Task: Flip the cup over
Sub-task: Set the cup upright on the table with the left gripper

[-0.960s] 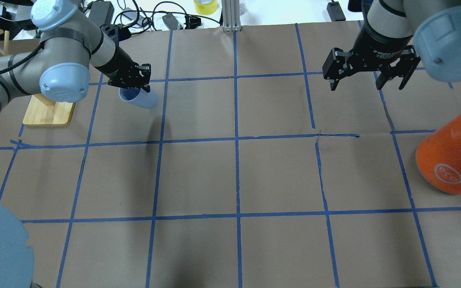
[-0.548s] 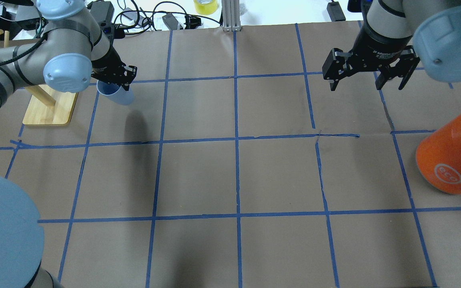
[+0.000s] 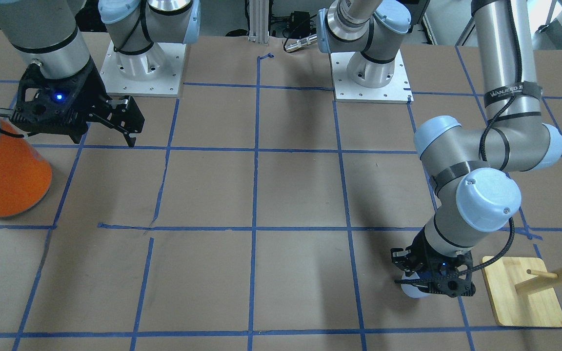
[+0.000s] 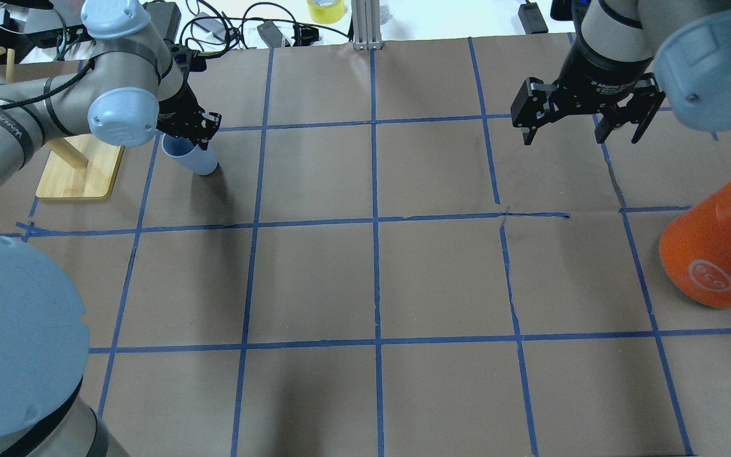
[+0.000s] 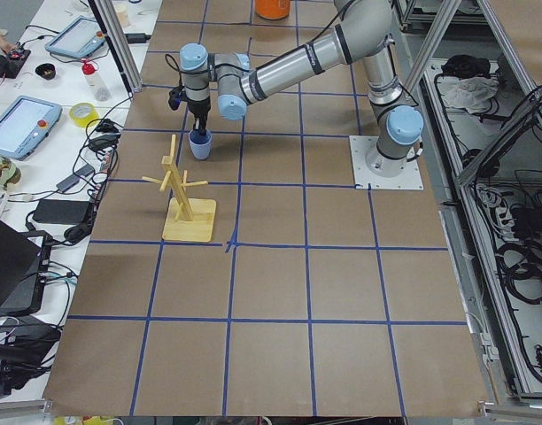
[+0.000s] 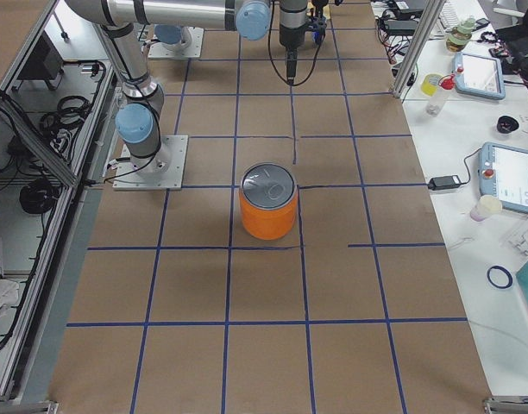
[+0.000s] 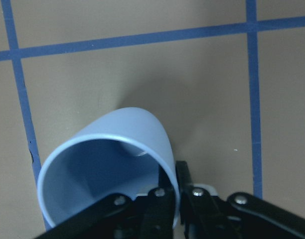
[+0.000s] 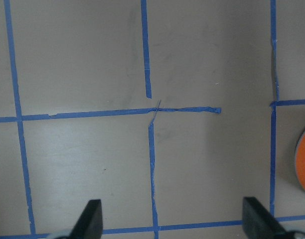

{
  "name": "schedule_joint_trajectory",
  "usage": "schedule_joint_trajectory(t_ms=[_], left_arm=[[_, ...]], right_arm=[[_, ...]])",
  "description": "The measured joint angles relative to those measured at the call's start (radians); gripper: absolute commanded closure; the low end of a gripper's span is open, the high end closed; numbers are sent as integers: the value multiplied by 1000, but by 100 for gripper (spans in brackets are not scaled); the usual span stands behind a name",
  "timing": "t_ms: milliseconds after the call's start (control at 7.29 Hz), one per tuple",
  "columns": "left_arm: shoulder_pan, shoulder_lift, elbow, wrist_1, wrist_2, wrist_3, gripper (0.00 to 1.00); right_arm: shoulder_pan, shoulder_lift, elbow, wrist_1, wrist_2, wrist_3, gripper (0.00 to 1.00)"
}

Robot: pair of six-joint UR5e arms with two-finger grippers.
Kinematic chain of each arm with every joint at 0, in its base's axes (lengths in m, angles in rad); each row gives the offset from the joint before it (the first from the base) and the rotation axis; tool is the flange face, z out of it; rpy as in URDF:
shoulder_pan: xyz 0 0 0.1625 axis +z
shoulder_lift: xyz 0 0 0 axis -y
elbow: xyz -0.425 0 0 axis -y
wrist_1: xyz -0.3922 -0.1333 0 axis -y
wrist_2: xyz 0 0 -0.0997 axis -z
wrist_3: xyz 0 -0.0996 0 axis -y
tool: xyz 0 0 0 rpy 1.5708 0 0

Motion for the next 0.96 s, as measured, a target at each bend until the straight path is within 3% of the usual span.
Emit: schedule_joint_trajectory(t_ms=[137, 411, 960], left_arm=[[0, 2, 2, -1, 1, 0, 34], [-1, 37, 10, -26, 1, -2, 31], [-91, 226, 87, -320, 35, -48, 27]], right_arm=[[0, 0, 0, -1, 1, 0, 0], [0, 0, 0, -3, 2, 0, 0], [-1, 0, 2, -3, 1, -1, 0]])
